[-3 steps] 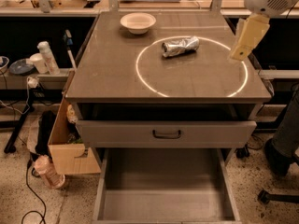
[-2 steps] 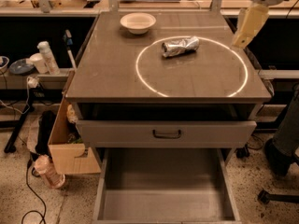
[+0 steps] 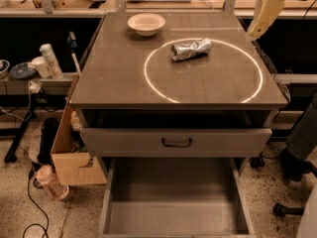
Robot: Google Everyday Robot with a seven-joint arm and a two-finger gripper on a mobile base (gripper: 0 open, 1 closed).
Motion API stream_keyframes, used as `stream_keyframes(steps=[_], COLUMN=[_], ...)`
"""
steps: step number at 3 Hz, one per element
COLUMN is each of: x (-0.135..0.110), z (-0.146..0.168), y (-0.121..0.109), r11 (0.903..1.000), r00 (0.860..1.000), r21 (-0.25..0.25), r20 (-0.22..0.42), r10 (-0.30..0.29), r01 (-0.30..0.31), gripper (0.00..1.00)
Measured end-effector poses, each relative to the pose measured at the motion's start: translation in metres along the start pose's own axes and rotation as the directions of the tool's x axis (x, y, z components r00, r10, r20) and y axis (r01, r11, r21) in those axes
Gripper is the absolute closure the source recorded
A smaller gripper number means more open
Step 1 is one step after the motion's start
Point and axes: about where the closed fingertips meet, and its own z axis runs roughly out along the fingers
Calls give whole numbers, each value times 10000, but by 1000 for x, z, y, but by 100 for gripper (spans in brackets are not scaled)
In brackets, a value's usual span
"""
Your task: Place redbull can into middle drawer
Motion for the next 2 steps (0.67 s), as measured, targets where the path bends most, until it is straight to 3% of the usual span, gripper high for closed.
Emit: stream_keyframes(steps=[2], x=[2], z=[7], y=[-5], r11=[9999], r00=[9997], r21=[-88], r20=[245], r10=[60], r01=[-58], gripper=[0])
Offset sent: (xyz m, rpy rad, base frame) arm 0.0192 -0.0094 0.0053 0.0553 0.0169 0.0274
